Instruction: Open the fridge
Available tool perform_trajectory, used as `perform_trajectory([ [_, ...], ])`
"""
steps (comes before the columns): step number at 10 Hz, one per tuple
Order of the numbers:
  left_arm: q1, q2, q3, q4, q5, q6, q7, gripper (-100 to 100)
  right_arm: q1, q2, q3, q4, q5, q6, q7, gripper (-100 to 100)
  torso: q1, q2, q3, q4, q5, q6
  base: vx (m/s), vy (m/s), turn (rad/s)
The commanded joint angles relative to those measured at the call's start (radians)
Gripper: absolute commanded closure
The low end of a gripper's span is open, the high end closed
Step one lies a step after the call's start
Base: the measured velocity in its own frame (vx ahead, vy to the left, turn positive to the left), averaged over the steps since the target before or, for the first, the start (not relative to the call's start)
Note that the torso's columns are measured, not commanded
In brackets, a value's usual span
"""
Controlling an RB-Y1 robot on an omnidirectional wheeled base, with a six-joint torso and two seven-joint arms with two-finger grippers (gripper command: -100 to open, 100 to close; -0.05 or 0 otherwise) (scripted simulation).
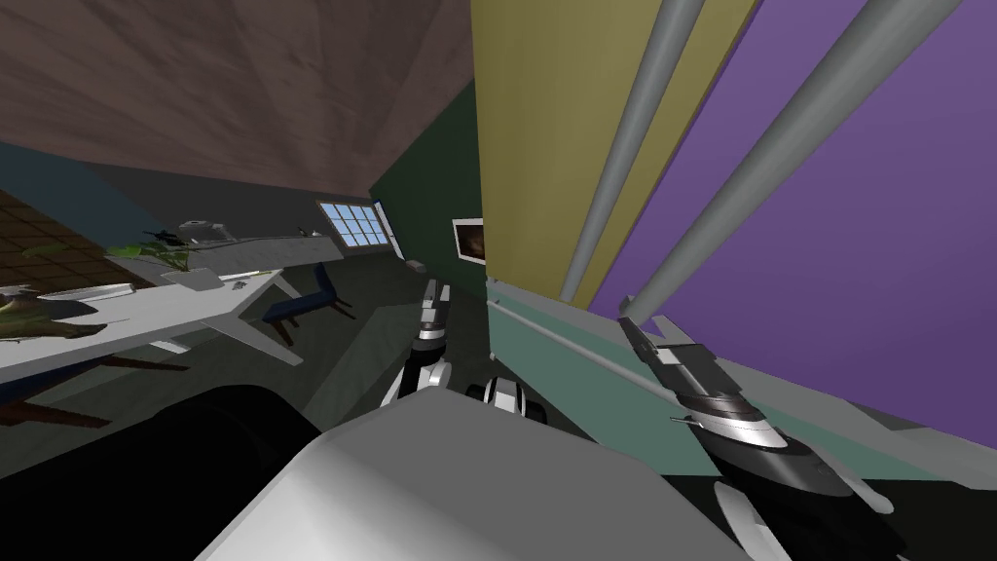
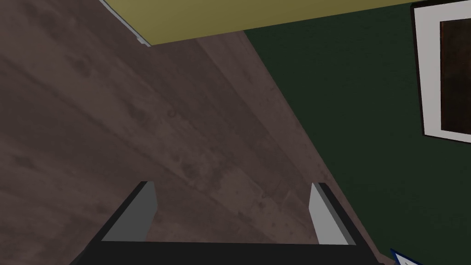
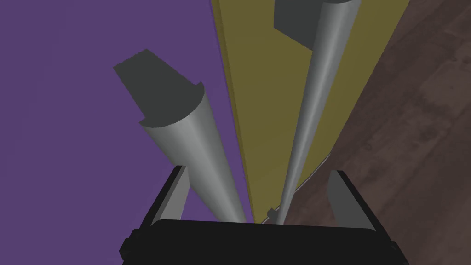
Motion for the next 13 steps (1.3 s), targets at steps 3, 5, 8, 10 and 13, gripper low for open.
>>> perform_trajectory([
  [3, 0.000, 0.000, 0.000, 0.000, 0.000, 0.000, 0.000, 0, 0.024, -0.084, -0.062, -0.004, 0.108, 0.000, 0.089, -100, 0.007, -0.003, -0.001, -0.003, 0.001, -0.005, 0.056, 0.079, -0.082],
  [5, 0.000, 0.000, 0.000, 0.000, 0.000, 0.000, 0.000, 0, 0.037, -0.121, -0.095, -0.003, 0.160, 0.004, 0.132, -100, 0.010, -0.007, -0.004, -0.004, 0.002, -0.008, 0.074, 0.088, -0.077],
  [8, 0.000, 0.000, 0.000, 0.000, 0.000, 0.000, 0.000, 0, 0.058, -0.178, -0.146, -0.002, 0.240, 0.010, 0.198, -100, 0.020, -0.010, -0.005, -0.007, 0.004, -0.013, 0.048, 0.110, -0.093],
  [10, 0.000, 0.000, 0.000, 0.000, 0.000, 0.000, 0.000, 0, 0.058, -0.178, -0.146, -0.002, 0.240, 0.010, 0.198, -100, 0.023, -0.012, -0.006, -0.008, 0.005, -0.017, 0.033, 0.028, -0.013],
  [13, 0.000, 0.000, 0.000, 0.000, 0.000, 0.000, 0.000, 0, 0.076, -0.233, -0.192, 0.000, 0.312, 0.016, 0.258, -100, 0.026, -0.015, -0.009, -0.008, 0.007, -0.017, 0.047, 0.071, -0.067],
])
